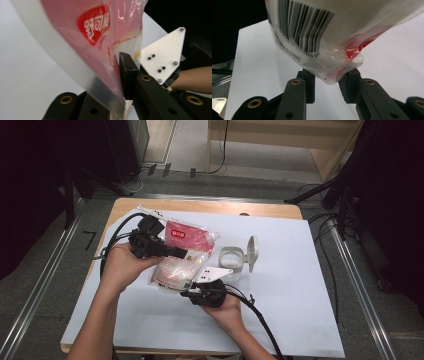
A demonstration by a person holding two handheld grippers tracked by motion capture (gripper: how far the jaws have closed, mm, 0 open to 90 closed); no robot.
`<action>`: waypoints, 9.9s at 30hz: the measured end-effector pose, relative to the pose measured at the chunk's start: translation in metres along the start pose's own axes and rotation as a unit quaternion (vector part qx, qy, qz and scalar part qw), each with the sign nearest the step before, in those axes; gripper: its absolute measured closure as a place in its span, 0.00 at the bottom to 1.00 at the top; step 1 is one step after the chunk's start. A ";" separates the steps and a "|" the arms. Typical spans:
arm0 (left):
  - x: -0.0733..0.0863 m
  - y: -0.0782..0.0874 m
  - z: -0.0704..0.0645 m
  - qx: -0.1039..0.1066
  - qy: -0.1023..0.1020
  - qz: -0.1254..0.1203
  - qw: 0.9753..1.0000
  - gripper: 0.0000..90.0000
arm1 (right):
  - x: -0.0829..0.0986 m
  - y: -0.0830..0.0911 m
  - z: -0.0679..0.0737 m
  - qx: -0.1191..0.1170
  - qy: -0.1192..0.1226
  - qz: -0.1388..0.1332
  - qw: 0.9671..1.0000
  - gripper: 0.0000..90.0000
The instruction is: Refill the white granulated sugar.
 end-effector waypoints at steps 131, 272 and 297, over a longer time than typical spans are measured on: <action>-0.041 -0.036 -0.033 -0.020 0.056 0.010 0.998 0.96 | -0.052 0.016 0.029 -0.006 -0.133 -0.046 0.990 0.69; -0.057 -0.039 -0.047 -0.037 0.033 -0.012 0.999 0.98 | -0.068 0.026 0.034 -0.002 -0.140 -0.068 0.988 0.71; -0.057 -0.040 -0.048 -0.038 0.031 -0.013 0.999 0.98 | -0.067 0.026 0.034 0.000 -0.140 -0.069 0.988 0.71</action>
Point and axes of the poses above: each handheld gripper's, and its own axes: y roughly backward along the jaws, x roughly out of its underside, z roughly to its left, the point moved 5 cm from there along -y, roughly forward along the jaws, and after that the axes turned 6 degrees about y, right-handed, at the moved point
